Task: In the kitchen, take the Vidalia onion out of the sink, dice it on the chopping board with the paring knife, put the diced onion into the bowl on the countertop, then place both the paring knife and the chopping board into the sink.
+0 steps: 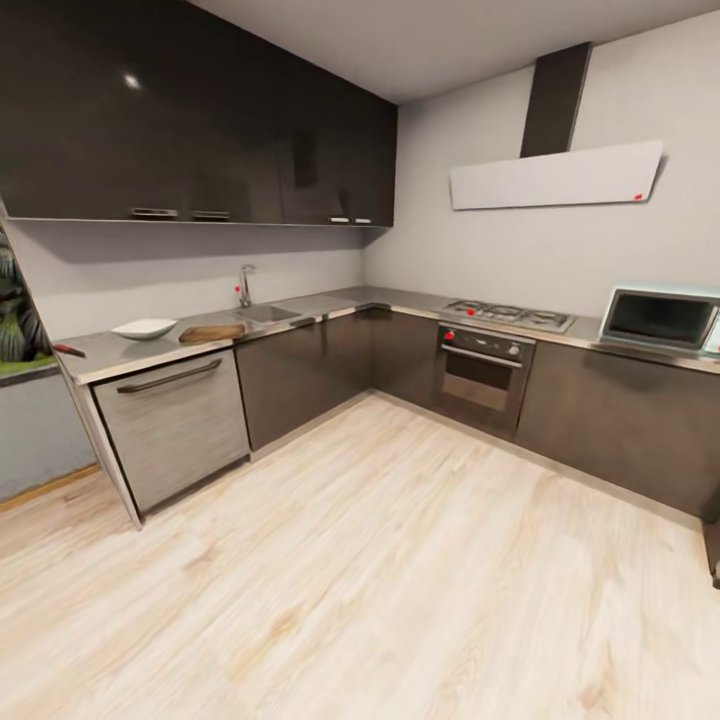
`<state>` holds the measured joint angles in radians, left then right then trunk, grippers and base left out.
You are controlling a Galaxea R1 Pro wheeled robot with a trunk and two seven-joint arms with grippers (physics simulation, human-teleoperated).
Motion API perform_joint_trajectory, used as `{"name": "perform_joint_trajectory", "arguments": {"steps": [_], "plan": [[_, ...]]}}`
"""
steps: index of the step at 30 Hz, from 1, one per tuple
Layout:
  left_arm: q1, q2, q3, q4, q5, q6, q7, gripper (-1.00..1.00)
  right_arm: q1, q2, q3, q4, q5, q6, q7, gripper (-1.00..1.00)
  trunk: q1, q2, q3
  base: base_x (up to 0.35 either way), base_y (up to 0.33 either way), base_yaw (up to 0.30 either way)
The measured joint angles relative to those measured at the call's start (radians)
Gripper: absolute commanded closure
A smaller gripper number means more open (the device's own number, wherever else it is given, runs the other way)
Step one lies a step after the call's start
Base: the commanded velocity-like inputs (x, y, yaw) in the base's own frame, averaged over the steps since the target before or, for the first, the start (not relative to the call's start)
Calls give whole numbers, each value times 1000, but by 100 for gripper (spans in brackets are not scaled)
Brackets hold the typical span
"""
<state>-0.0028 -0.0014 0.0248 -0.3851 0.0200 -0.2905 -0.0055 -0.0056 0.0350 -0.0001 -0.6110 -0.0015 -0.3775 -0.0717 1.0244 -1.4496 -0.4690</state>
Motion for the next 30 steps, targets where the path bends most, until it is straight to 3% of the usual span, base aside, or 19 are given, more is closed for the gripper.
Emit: {"name": "perform_joint_trajectory", "arguments": {"steps": [18, 30], "plan": [[0, 0, 0, 0, 0, 0, 0, -100, 0, 0, 0, 0, 0, -2, -1, -100, 0, 0, 0, 345, -27, 7], [0, 0, 0, 0, 0, 0, 1, -100, 0, 0, 0, 0, 0, -2, -1, -100, 0, 0, 0, 324, -147, 233]]}}
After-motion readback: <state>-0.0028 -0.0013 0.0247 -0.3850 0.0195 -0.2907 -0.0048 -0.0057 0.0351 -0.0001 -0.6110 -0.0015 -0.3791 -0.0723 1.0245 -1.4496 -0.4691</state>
